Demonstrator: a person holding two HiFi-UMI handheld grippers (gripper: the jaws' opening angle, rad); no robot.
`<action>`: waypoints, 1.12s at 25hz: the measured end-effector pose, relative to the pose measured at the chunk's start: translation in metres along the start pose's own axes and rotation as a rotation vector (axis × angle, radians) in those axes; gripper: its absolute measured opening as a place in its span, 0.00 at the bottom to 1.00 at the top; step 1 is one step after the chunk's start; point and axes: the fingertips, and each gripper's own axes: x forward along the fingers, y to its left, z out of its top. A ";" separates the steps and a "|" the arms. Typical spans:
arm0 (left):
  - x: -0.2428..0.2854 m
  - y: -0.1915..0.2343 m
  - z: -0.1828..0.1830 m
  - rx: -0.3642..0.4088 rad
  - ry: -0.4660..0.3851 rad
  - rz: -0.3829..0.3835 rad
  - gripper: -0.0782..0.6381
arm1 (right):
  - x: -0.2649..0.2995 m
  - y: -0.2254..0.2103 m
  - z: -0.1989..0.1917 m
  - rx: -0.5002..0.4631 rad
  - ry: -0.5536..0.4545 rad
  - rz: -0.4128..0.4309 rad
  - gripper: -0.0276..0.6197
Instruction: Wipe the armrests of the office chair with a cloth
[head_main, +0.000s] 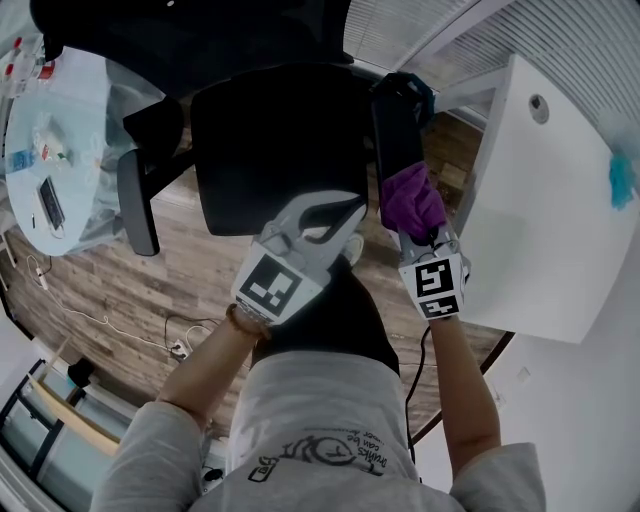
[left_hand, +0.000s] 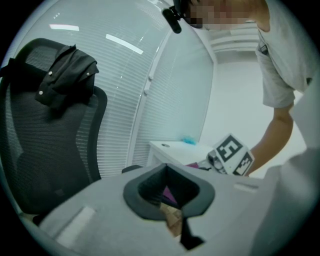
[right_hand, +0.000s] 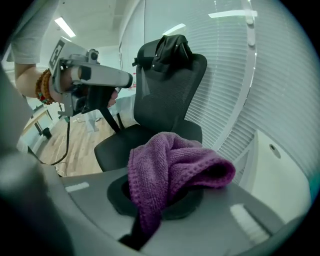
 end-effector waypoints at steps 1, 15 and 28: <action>0.000 0.000 0.000 0.000 -0.001 -0.001 0.11 | -0.004 0.004 -0.005 0.003 0.005 0.001 0.09; 0.000 -0.002 -0.004 0.007 0.011 -0.012 0.11 | -0.002 0.000 -0.004 0.067 0.007 0.000 0.09; -0.010 0.003 -0.009 -0.003 0.008 -0.001 0.11 | 0.066 -0.051 0.065 0.037 -0.037 -0.002 0.09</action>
